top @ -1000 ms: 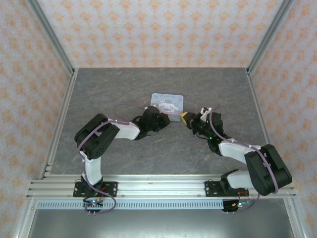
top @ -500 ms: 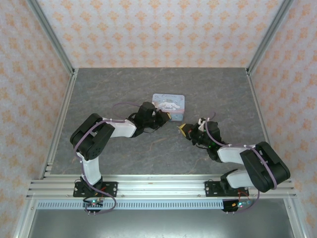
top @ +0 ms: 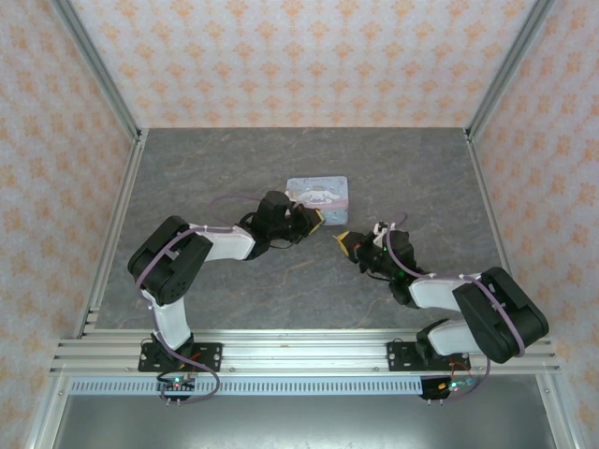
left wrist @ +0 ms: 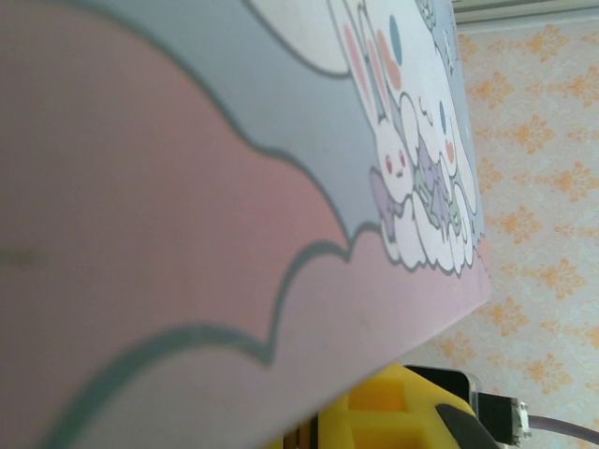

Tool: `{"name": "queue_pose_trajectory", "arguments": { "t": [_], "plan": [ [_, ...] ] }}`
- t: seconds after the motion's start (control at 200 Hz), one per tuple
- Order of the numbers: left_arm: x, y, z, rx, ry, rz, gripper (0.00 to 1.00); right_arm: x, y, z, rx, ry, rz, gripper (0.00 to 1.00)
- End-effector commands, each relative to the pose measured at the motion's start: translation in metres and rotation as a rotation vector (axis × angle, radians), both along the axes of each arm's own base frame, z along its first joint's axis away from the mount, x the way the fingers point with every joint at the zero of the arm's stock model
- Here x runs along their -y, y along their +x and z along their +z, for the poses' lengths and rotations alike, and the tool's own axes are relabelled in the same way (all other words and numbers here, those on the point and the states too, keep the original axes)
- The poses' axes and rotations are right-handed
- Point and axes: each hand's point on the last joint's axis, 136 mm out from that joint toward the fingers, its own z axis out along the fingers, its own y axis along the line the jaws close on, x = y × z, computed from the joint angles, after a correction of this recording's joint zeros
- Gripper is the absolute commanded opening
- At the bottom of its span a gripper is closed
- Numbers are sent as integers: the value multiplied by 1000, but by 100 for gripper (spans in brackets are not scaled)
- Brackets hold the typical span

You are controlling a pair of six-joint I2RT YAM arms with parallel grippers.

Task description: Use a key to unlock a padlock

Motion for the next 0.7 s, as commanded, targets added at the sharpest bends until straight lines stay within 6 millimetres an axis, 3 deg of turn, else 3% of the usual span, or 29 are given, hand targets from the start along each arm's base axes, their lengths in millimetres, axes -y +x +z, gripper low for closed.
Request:
{"name": "queue_pose_trajectory", "arguments": {
  "t": [0.0, 0.205, 0.696],
  "plan": [
    [-2, 2, 34, 60, -76, 16, 0, -1, 10, 18, 41, 45, -42, 0],
    [-1, 1, 42, 60, -84, 7, 0, 1, 13, 16, 32, 26, -70, 0],
    [9, 7, 50, 45, -132, -19, 0, -12, 12, 15, 33, -18, 18, 0]
  ]
}}
